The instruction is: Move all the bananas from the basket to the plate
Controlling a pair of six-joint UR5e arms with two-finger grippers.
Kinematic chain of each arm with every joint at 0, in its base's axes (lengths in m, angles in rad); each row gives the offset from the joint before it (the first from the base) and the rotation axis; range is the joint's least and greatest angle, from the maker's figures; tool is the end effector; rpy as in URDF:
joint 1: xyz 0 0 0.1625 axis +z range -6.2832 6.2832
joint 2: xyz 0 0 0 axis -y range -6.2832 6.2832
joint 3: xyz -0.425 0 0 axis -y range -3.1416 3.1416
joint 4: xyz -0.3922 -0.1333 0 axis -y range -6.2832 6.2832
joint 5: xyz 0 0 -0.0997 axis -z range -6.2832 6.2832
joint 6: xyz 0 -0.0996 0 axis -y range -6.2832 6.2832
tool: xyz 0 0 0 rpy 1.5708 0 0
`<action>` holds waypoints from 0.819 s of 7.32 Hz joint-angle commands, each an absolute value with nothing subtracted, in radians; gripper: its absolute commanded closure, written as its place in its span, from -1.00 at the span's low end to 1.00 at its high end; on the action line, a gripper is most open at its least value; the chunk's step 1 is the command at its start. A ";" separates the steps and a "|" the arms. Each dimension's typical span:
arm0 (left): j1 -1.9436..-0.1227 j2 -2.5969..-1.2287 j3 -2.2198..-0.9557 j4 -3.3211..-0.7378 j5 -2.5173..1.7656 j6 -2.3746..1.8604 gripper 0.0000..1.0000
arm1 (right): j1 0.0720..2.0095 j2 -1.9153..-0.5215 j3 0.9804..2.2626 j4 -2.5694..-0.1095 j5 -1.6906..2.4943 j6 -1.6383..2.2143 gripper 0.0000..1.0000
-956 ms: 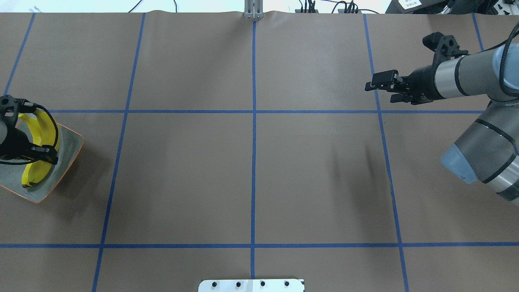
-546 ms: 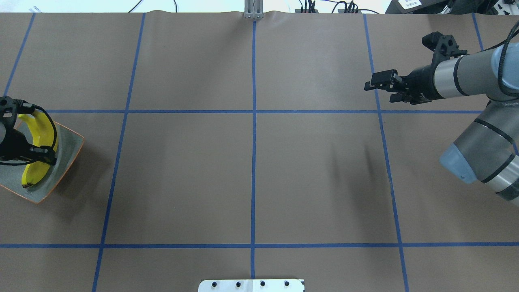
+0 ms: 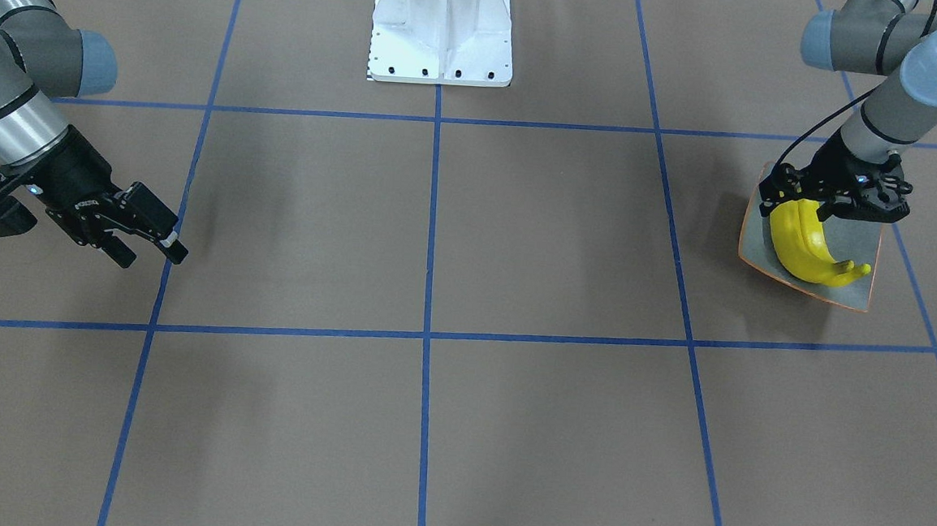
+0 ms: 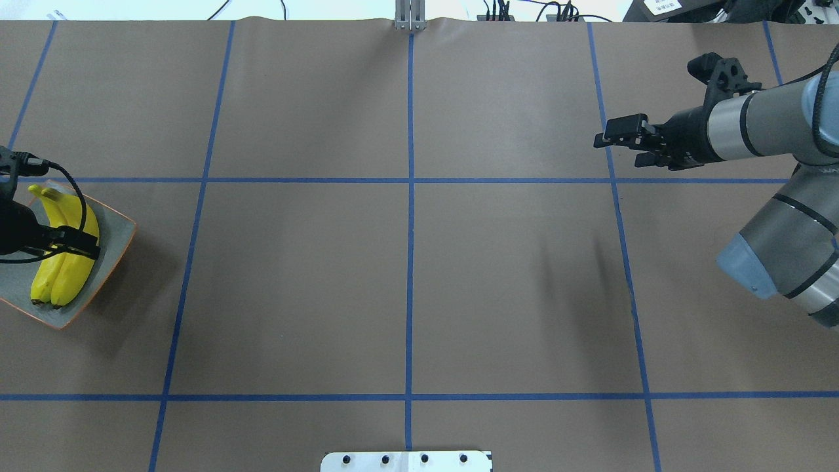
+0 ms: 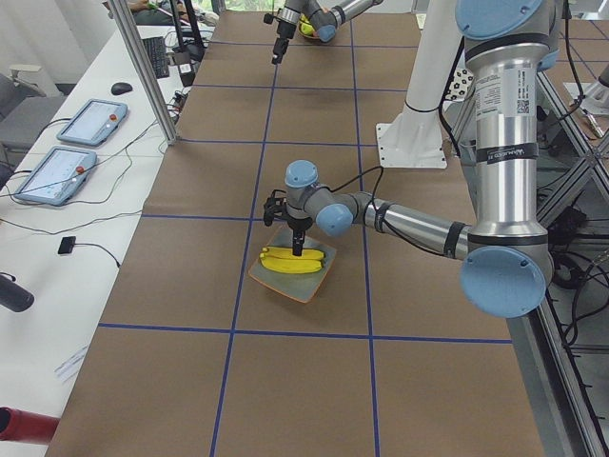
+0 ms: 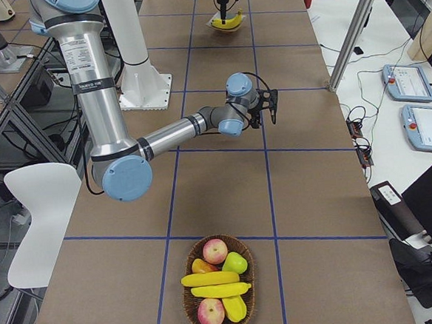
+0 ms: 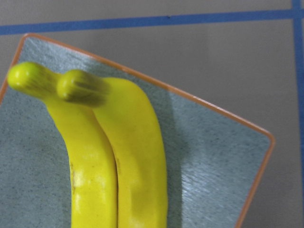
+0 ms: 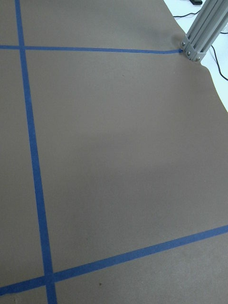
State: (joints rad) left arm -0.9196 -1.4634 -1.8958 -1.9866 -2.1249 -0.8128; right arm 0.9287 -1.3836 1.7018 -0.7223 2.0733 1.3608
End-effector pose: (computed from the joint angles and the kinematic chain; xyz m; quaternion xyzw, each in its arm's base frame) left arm 0.2193 -0.4212 0.5096 0.0491 0.3936 0.0111 0.9179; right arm -0.2737 -0.5084 0.4000 0.1128 -0.5612 0.1561 0.8049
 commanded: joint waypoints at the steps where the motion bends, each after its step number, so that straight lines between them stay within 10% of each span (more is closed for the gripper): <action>1: -0.966 -1.424 -2.015 -1.982 -2.125 -0.822 -1.00 | 1.000 -1.513 1.764 -0.721 2.080 1.283 -1.00; 6: -0.950 -1.445 -2.034 -1.977 -2.103 -0.934 -0.98 | 1.436 -1.808 1.593 -0.738 2.340 0.572 -1.00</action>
